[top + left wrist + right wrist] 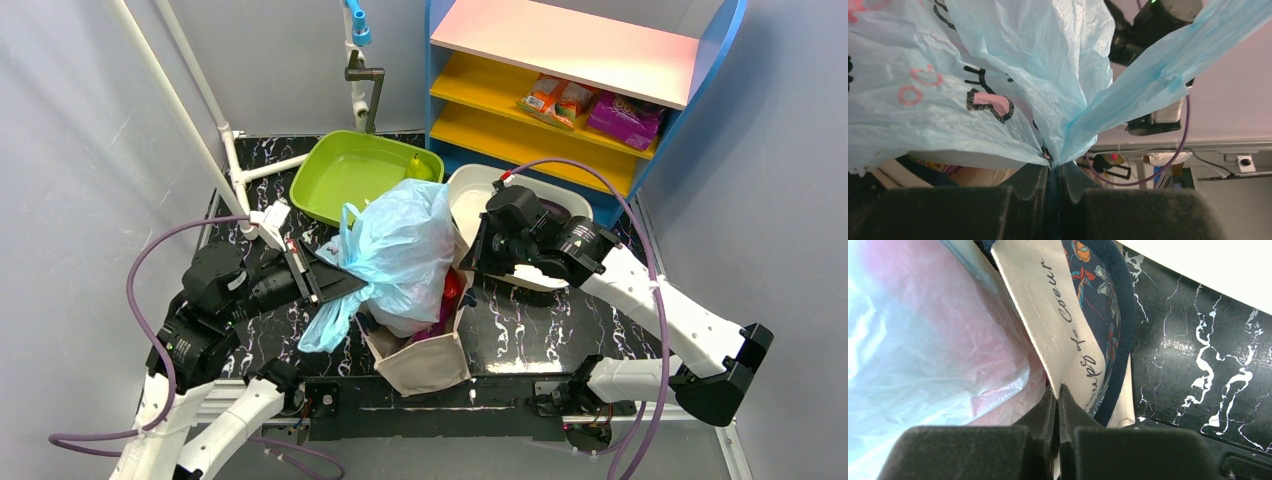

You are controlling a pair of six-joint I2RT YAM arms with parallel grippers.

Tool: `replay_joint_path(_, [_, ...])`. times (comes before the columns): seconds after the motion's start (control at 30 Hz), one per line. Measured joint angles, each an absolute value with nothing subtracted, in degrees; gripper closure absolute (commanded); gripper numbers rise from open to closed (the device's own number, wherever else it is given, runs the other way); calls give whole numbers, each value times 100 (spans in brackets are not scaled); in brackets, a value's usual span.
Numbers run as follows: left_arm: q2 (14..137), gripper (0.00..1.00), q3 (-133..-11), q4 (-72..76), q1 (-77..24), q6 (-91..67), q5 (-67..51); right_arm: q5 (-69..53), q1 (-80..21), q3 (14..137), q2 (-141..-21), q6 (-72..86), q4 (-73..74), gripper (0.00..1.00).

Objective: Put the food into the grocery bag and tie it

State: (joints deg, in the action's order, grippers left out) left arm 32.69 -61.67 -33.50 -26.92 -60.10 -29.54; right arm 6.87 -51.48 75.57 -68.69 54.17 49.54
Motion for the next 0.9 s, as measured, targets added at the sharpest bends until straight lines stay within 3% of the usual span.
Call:
replay_joint_path(0.43, [4042, 100, -6947, -5164, -2692, -4733, -3321, 893, -5146, 7535, -6580, 5070, 4589, 99])
replay_joint_path(0.7, [4654, 100, -7030, -4578, -2698, -4731, -2838, 766, -5137, 7389, -6482, 4917, 4329, 99])
replay_joint_path(0.9, [5817, 100, -7067, -3684, -2856, -4786, -2585, 582, -5133, 7247, -6438, 4930, 4134, 99])
